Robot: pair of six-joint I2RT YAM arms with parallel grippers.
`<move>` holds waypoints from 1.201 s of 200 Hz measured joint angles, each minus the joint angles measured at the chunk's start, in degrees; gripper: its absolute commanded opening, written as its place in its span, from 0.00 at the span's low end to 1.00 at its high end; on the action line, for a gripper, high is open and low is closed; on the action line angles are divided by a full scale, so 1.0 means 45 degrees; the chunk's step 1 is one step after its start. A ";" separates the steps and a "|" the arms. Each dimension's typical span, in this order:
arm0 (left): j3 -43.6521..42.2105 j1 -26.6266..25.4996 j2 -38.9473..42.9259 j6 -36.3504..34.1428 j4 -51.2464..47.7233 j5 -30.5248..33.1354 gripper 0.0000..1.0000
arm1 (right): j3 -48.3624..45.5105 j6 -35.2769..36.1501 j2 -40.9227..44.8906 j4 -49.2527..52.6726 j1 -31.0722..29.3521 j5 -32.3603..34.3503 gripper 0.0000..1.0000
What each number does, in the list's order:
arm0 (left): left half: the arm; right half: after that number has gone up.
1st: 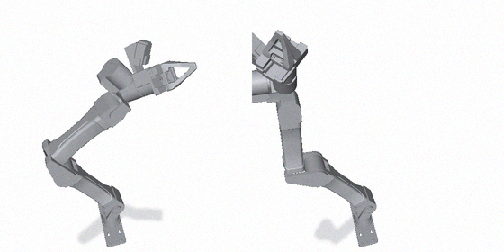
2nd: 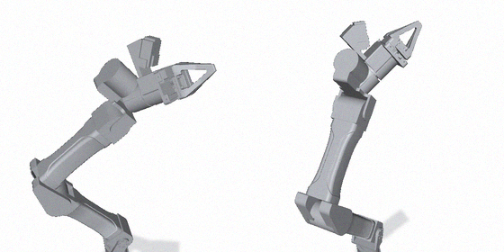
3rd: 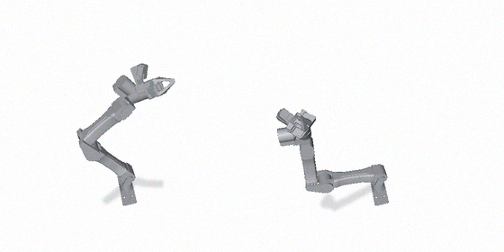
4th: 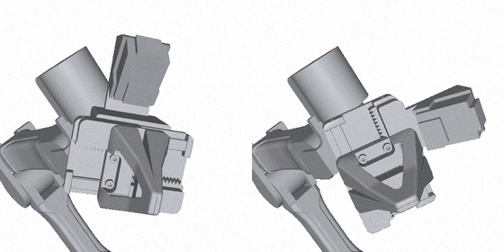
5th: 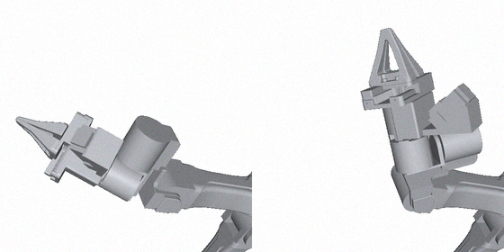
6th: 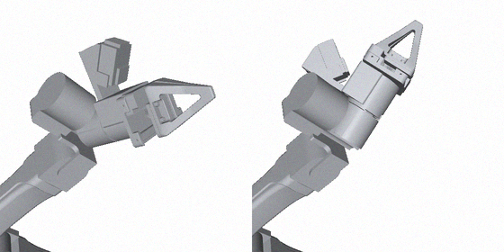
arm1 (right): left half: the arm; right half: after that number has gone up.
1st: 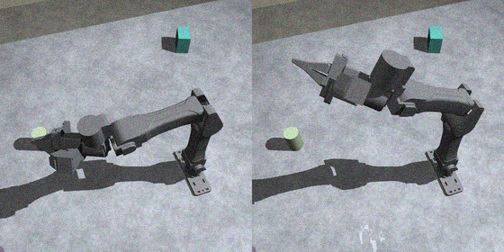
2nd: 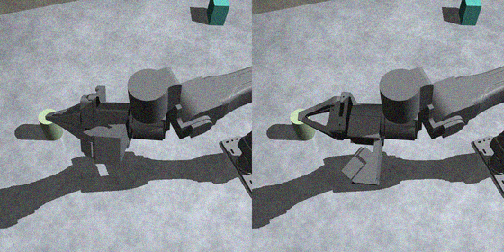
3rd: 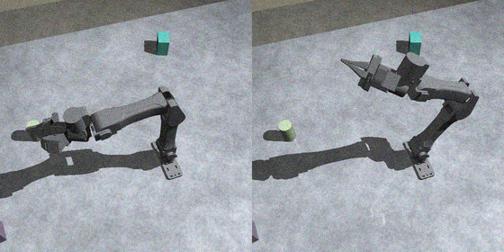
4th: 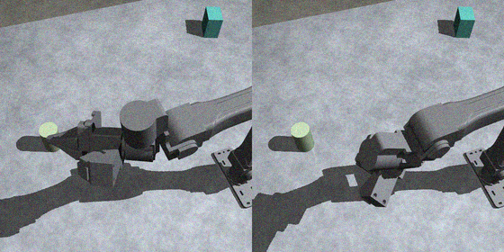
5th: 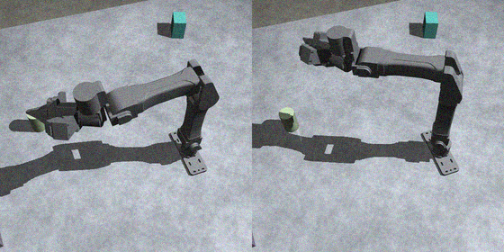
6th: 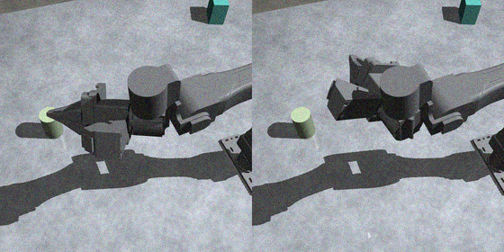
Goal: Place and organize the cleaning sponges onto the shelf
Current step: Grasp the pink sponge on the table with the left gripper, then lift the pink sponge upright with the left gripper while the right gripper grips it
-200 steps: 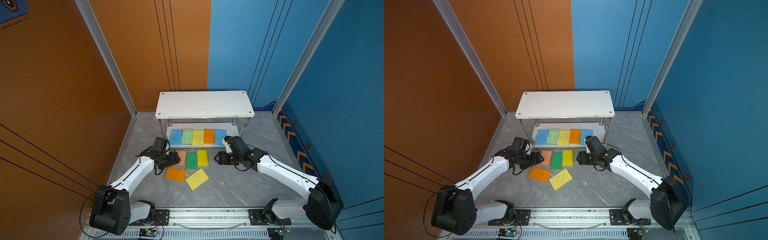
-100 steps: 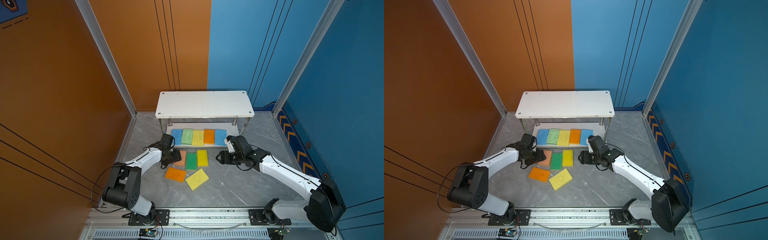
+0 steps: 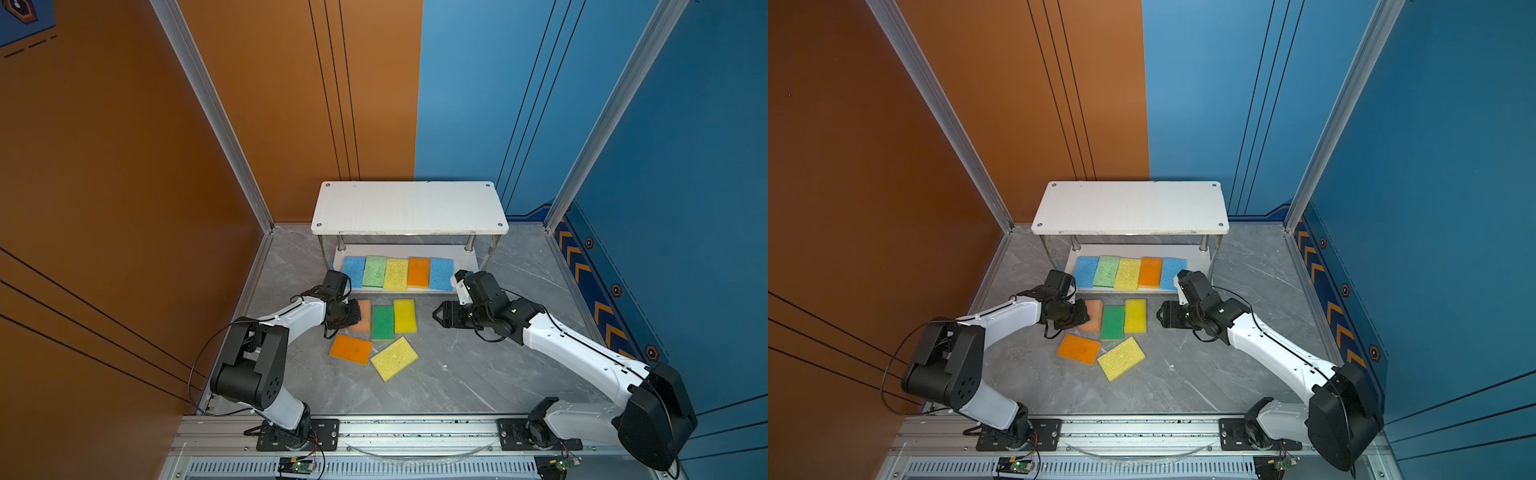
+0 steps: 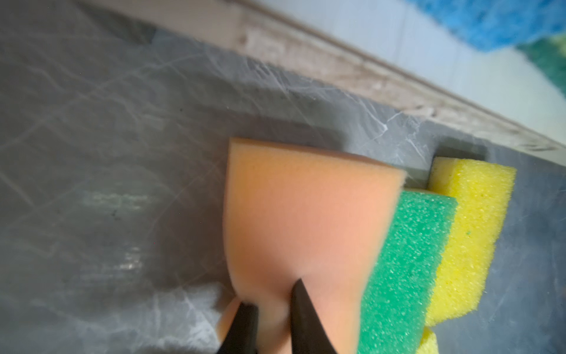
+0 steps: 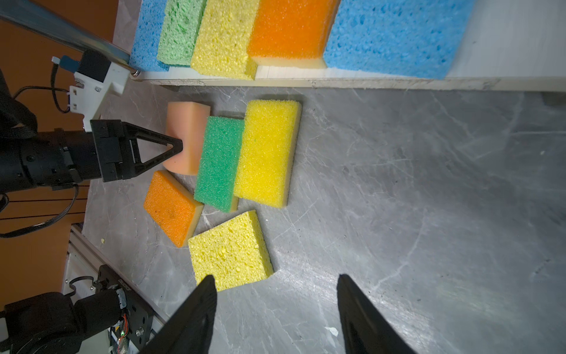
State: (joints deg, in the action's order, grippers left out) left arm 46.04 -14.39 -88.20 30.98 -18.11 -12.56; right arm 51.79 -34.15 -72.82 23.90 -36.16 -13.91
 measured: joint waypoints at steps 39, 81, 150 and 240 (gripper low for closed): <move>-0.1069 -0.0117 0.1860 0.0384 0.0160 -0.0510 0.17 | 0.0005 -0.0175 -0.0005 0.0000 -0.0525 0.0087 0.64; -0.1967 -0.0495 0.4624 0.1234 0.0238 -0.0942 0.18 | 0.0476 -0.0695 -0.0340 -0.0083 -0.1545 0.0078 0.64; -0.2958 -0.1413 0.7815 0.3031 0.0262 -0.1020 0.19 | 0.1666 -0.2045 -0.2127 -0.1598 -0.3711 -0.0466 0.60; -0.2987 -0.1739 0.8762 0.3915 0.0262 -0.1025 0.19 | 0.3050 -0.2385 -0.3521 -0.2142 -0.4566 -0.0631 0.46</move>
State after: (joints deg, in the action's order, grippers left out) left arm 32.60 -22.22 -48.77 48.60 -16.93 -17.17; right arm 65.52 -44.88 -88.66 14.26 -56.71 -16.75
